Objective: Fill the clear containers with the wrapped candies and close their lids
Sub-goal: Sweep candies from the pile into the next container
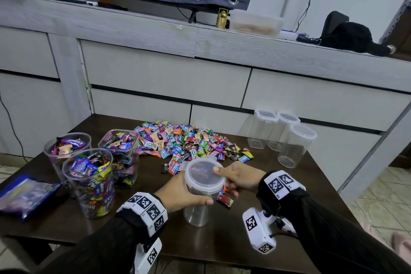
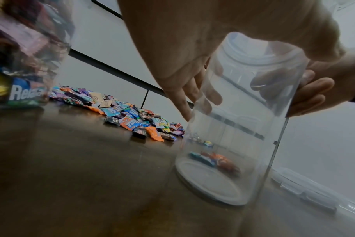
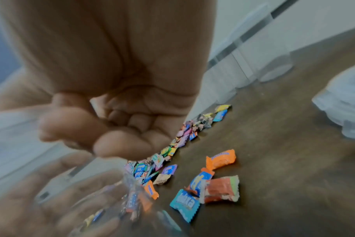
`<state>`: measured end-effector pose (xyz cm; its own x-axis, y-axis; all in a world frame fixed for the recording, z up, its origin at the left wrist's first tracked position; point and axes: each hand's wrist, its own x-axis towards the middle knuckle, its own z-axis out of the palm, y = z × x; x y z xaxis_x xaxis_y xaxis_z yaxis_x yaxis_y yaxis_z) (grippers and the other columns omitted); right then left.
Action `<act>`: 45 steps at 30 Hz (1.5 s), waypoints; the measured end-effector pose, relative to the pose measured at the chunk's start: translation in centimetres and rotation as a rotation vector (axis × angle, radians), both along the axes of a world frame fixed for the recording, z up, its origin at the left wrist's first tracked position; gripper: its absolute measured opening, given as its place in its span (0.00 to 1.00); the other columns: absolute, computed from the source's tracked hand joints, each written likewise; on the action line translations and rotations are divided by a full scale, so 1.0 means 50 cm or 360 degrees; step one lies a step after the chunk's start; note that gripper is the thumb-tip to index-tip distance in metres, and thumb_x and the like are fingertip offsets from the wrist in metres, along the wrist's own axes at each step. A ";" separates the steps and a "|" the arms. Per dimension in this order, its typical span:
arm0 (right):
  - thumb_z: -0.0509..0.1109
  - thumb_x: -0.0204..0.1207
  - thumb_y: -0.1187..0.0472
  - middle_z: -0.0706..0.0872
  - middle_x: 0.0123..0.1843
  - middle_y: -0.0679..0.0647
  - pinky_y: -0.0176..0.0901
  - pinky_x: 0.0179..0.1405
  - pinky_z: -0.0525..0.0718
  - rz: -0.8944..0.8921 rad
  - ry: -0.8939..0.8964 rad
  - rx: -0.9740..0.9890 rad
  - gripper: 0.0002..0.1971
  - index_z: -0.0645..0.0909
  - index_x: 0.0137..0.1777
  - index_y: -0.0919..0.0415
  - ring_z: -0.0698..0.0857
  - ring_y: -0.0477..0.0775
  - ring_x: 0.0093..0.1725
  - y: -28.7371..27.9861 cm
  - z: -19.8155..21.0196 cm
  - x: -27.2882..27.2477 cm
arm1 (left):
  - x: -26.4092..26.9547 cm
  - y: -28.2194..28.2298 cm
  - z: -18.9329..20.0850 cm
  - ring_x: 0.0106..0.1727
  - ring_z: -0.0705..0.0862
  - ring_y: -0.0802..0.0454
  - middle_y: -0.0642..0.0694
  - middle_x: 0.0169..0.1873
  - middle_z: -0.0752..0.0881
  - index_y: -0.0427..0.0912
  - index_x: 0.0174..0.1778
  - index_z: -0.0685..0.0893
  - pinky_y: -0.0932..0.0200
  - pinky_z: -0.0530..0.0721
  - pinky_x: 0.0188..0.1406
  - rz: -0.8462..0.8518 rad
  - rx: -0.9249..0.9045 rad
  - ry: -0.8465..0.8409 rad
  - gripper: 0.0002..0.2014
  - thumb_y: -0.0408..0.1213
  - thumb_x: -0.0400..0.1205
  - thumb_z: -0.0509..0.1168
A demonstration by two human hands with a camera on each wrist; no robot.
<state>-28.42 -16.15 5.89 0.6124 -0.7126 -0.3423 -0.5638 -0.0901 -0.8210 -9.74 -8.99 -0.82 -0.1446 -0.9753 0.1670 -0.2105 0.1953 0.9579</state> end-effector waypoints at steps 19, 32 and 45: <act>0.68 0.70 0.33 0.62 0.80 0.57 0.55 0.77 0.65 0.0349 0.0399 -0.1247 0.44 0.56 0.81 0.50 0.62 0.58 0.79 0.075 0.035 0.051 | -0.003 0.000 0.014 0.64 0.84 0.56 0.47 0.59 0.87 0.46 0.66 0.77 0.62 0.82 0.63 -0.0028 -0.0008 0.0015 0.34 0.25 0.66 0.81; 0.67 0.74 0.38 0.69 0.68 0.56 0.55 0.73 0.68 -0.0116 0.0031 -0.1208 0.33 0.65 0.77 0.48 0.69 0.59 0.70 0.080 0.031 0.034 | -0.011 0.013 0.006 0.66 0.83 0.51 0.42 0.63 0.84 0.43 0.71 0.70 0.57 0.81 0.65 0.0002 0.0111 0.0162 0.45 0.23 0.60 0.84; 0.75 0.64 0.35 0.63 0.68 0.60 0.54 0.70 0.74 -0.0669 0.1290 -0.0648 0.44 0.62 0.74 0.54 0.73 0.64 0.70 -0.011 -0.107 -0.289 | -0.001 0.031 -0.004 0.71 0.78 0.64 0.51 0.68 0.81 0.52 0.70 0.71 0.72 0.77 0.62 -0.0215 0.0216 0.0068 0.50 0.46 0.52 0.88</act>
<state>-42.87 -16.68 0.55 -0.0266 -0.9736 -0.2265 -0.9905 0.0563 -0.1254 -9.79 -7.46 -1.00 -0.2715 -0.9614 0.0443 -0.1498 0.0877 0.9848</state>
